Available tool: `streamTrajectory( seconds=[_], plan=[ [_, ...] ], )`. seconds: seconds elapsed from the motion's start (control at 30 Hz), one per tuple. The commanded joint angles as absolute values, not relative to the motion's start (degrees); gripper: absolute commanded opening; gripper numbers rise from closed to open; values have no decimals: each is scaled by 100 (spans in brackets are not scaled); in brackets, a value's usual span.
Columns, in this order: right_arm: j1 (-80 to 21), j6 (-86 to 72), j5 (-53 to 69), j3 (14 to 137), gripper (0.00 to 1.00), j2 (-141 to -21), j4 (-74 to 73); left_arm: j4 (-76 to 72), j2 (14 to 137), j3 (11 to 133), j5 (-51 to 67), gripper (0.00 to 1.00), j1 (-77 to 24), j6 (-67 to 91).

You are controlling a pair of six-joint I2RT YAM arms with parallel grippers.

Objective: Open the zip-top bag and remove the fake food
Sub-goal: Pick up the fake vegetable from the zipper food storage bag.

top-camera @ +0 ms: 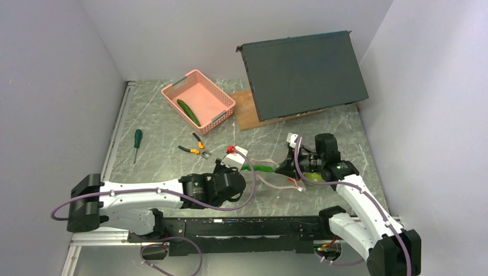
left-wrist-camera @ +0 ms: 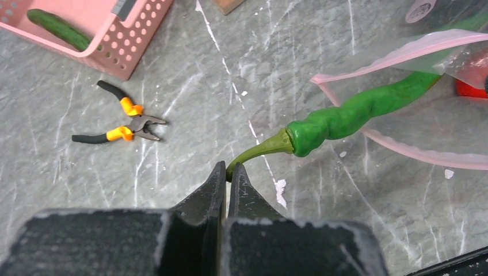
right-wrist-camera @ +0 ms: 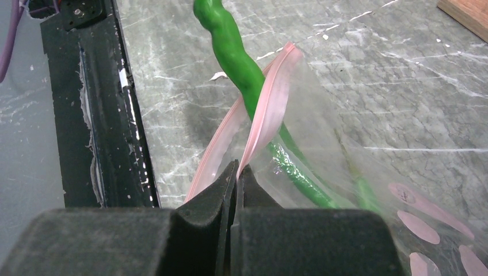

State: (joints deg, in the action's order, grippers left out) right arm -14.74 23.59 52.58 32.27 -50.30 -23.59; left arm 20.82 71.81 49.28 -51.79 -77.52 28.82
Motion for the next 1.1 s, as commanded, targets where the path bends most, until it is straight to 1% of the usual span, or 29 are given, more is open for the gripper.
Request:
streamTrajectory(
  seconds=[0.0, 0.4, 0.67, 0.8, 1.07],
  plan=[
    [-1454, 2438, 5317, 3353, 0, -5037, -2270, 2162, 6600, 4758, -5430, 0, -7796, 2413],
    [-1457, 2441, 5309, 3350, 0, -5052, -2273, 1747, 5577, 4328, -5113, 0, -7766, 981],
    [-1455, 2435, 5313, 3342, 0, -5049, -2269, 2043, 5005, 4387, -5089, 0, -7629, 424],
    [-1445, 2439, 5307, 3340, 0, -5040, -2272, 2183, 4774, 4429, -4923, 0, -7406, 80],
    [-1421, 2442, 5309, 3340, 0, -5037, -2277, 2221, 4383, 4592, -4433, 0, -6643, -1133]
  ],
)
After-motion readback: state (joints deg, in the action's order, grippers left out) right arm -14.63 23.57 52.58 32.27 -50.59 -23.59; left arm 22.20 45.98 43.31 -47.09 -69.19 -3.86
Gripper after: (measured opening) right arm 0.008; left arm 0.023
